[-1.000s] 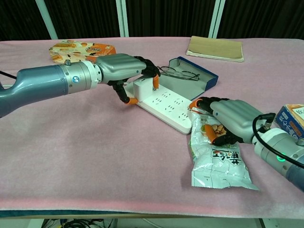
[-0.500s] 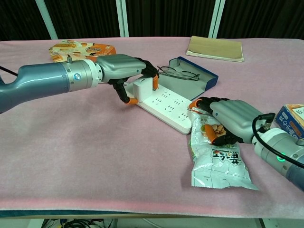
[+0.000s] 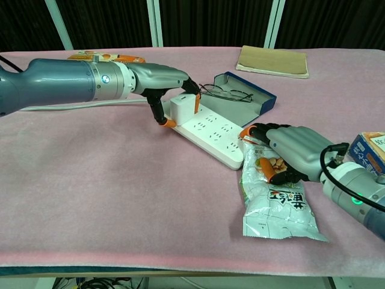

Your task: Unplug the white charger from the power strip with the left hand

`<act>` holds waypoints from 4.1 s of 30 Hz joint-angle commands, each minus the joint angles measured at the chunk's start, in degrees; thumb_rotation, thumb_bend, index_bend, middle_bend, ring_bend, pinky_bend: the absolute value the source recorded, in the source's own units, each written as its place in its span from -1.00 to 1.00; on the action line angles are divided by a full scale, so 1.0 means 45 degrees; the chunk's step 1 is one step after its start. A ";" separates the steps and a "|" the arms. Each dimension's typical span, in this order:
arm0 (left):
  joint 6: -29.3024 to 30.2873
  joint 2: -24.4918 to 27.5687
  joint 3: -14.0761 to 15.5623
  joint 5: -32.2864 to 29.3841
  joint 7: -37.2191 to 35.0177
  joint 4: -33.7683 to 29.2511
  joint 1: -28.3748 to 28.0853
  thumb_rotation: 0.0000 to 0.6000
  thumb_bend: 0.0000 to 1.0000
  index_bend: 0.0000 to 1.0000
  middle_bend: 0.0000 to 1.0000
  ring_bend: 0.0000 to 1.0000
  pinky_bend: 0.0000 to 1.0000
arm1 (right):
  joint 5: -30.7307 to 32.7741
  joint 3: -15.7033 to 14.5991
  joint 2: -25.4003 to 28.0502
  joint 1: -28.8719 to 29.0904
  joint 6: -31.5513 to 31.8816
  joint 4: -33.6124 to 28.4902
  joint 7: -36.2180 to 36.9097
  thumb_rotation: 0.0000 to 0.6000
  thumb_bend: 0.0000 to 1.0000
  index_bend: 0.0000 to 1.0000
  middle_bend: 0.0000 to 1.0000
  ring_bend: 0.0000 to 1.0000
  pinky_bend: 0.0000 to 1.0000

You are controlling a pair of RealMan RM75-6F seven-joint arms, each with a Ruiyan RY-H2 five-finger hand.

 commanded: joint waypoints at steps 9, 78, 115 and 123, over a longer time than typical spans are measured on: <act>-0.0726 0.0359 -0.0692 -0.1372 0.0701 -0.0768 -0.0178 1.00 0.21 -0.12 -0.69 -1.00 -0.96 | 0.0092 -0.0024 0.0073 0.0014 -0.0061 -0.0067 -0.0092 1.00 -0.27 -0.66 -0.81 -0.82 -0.78; 0.1588 0.0673 -0.0914 -0.0748 -0.2434 -0.1842 0.0781 1.00 0.28 -0.04 -0.63 -1.00 -0.96 | 0.0479 -0.0338 0.0458 0.0315 -0.0432 -0.0670 -0.1101 1.00 -0.28 -0.65 -0.75 -0.80 -0.78; 0.4825 0.4772 0.1224 0.0986 -0.3271 -0.5507 0.4357 1.00 0.28 -0.05 -0.63 -1.00 -0.98 | 0.0872 0.0726 0.1124 0.0339 0.0374 -0.1202 -0.0600 1.00 -0.41 -0.74 -0.86 -0.85 -0.79; 0.4098 0.3772 0.1512 0.1363 -0.2832 -0.3510 0.4106 1.00 0.28 -0.09 -0.65 -1.00 -1.00 | 0.0823 0.1400 0.2111 0.0389 0.0765 -0.1920 -0.0265 1.00 -0.48 -0.77 -0.88 -0.86 -0.79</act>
